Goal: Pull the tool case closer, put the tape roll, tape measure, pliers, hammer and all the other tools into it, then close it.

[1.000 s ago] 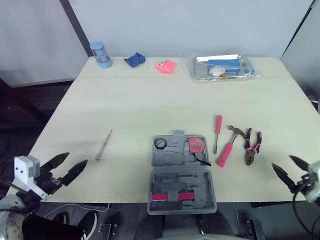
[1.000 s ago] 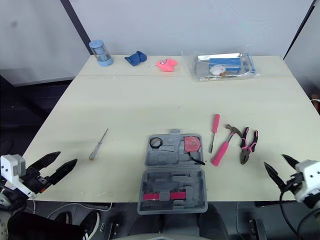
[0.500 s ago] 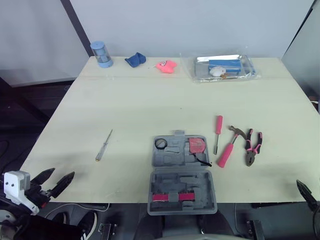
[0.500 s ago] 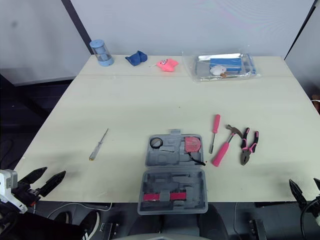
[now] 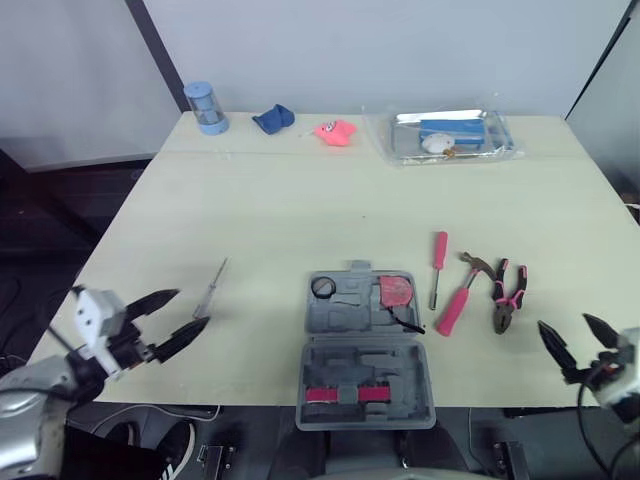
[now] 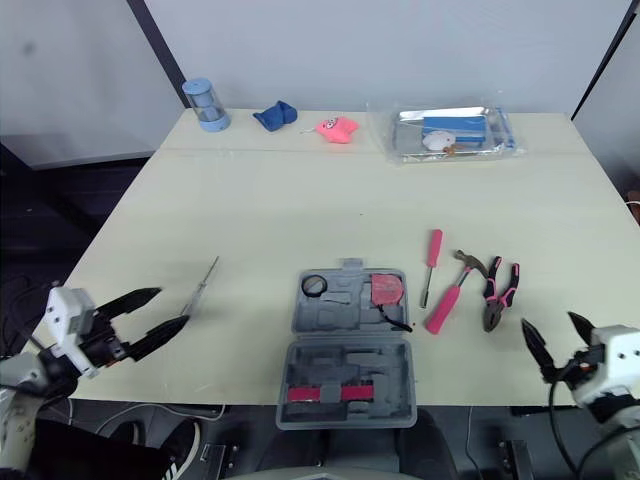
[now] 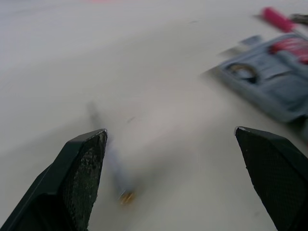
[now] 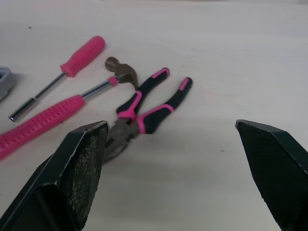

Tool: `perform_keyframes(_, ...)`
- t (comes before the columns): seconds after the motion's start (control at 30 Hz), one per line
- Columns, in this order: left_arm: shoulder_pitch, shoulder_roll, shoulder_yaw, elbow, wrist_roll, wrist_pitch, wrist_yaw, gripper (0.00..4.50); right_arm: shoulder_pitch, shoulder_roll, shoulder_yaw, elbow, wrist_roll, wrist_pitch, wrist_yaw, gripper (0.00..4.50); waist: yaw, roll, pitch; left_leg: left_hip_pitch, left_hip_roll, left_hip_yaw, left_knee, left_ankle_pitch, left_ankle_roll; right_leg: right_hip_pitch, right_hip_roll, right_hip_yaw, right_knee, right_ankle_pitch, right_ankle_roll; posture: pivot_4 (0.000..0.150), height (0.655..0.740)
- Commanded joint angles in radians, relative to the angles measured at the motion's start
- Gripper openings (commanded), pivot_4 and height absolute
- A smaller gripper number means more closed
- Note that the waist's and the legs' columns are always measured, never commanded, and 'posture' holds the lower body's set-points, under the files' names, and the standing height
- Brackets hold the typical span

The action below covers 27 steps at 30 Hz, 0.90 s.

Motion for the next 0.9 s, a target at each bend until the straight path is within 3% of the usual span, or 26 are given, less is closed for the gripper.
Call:
perform_keyframes(0.03, -0.056, 0.033, -0.047, -0.085, -0.025, 0.026, -0.046, 4.50, -0.032, 0.032, 0.067, -0.104, -0.049, 0.095, -0.126, 4.44, -0.002, 0.000, 0.000, 0.000, 0.000, 0.000, 0.000, 0.000, 0.000, 0.000, 0.000, 0.000, 0.000, 0.000, 0.000, 0.150, 0.7400)
perform_keyframes(0.37, -0.272, 0.083, -0.236, -0.191, -0.071, 0.082, -0.245, 4.50, -0.145, 0.175, 0.190, -0.055, -0.216, 0.162, -0.369, 4.44, -0.002, 0.001, 0.000, -0.002, 0.000, 0.000, 0.000, 0.000, 0.000, -0.003, 0.000, 0.000, 0.000, 0.000, 0.000, 0.150, 0.7400)
perform_keyframes(0.9, -0.429, 0.119, -0.292, -0.343, -0.200, 0.288, -0.296, 4.50, -0.233, 0.268, 0.215, 0.117, -0.283, 0.117, -0.452, 4.44, -0.006, 0.003, 0.001, -0.002, 0.000, 0.000, 0.000, 0.000, 0.000, -0.003, 0.001, 0.000, 0.001, 0.000, 0.000, 0.150, 0.7400)
